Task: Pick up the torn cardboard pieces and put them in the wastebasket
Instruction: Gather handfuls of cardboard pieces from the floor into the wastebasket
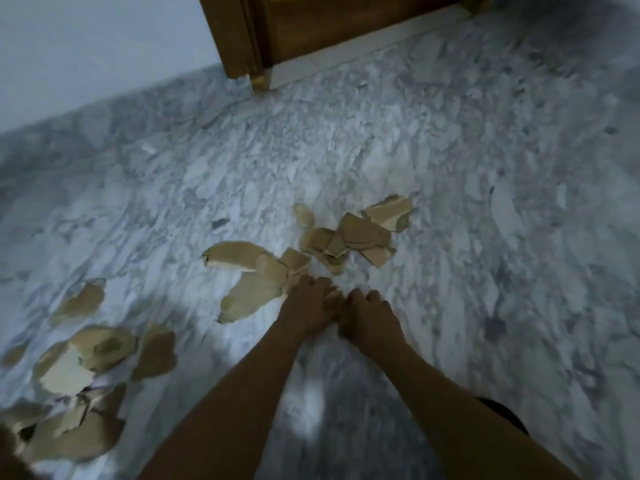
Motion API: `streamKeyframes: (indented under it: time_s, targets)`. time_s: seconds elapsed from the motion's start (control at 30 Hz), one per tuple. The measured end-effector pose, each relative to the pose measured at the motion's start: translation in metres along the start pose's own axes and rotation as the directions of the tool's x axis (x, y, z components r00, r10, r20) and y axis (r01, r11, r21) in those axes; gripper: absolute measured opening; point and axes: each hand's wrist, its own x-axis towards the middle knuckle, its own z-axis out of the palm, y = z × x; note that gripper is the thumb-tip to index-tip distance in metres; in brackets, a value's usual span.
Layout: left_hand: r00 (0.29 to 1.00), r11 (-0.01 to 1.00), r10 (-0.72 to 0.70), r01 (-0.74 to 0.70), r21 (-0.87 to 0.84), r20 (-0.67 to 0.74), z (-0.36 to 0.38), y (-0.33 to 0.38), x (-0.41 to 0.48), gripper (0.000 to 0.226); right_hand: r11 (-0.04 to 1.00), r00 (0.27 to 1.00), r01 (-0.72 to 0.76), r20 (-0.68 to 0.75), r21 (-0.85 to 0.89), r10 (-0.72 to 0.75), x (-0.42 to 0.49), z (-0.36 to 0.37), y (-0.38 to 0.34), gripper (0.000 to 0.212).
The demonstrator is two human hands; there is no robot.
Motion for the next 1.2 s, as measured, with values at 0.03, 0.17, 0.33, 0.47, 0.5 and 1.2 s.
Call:
streamKeyframes:
  time_s: [0.03, 0.17, 0.33, 0.47, 0.5, 1.2]
  targets:
    - [0.997, 1.0, -0.004, 0.004, 0.0, -0.075, 0.007, 0.001, 0.002, 0.049, 0.998, 1.0, 0.018, -0.013, 0.062, -0.017, 0.0, 0.001, 0.006, 0.044]
    - [0.981, 0.989, -0.124, 0.109, -0.105, -0.148, 0.012, -0.008, 0.014, 0.034, 0.97, 0.96, 0.215, 0.158, 0.111, -0.231, 0.014, -0.023, 0.032, 0.031]
    - [0.975, 0.977, -0.211, 0.211, -0.011, -0.068, -0.005, 0.0, 0.019, 0.026, 0.942, 0.898, 0.332, 0.317, -0.035, -0.305, 0.064, -0.096, 0.041, 0.033]
    - [0.954, 0.952, -0.297, 0.294, -0.091, -0.027, -0.017, 0.006, 0.025, 0.031, 0.908, 0.874, 0.418, 0.257, 0.033, -0.412, 0.109, -0.158, 0.007, 0.034]
    - [0.95, 0.941, -0.31, 0.302, -0.155, -0.032, -0.021, 0.008, 0.027, 0.032, 0.931, 0.904, 0.363, 0.256, -0.03, -0.343, 0.122, -0.162, 0.002, 0.038]
    - [0.999, 0.99, -0.044, 0.047, -0.13, 0.024, -0.083, 0.045, 0.137, 0.027, 0.954, 0.954, 0.298, -0.025, -0.042, -0.299, 0.105, -0.107, 0.083, 0.047]
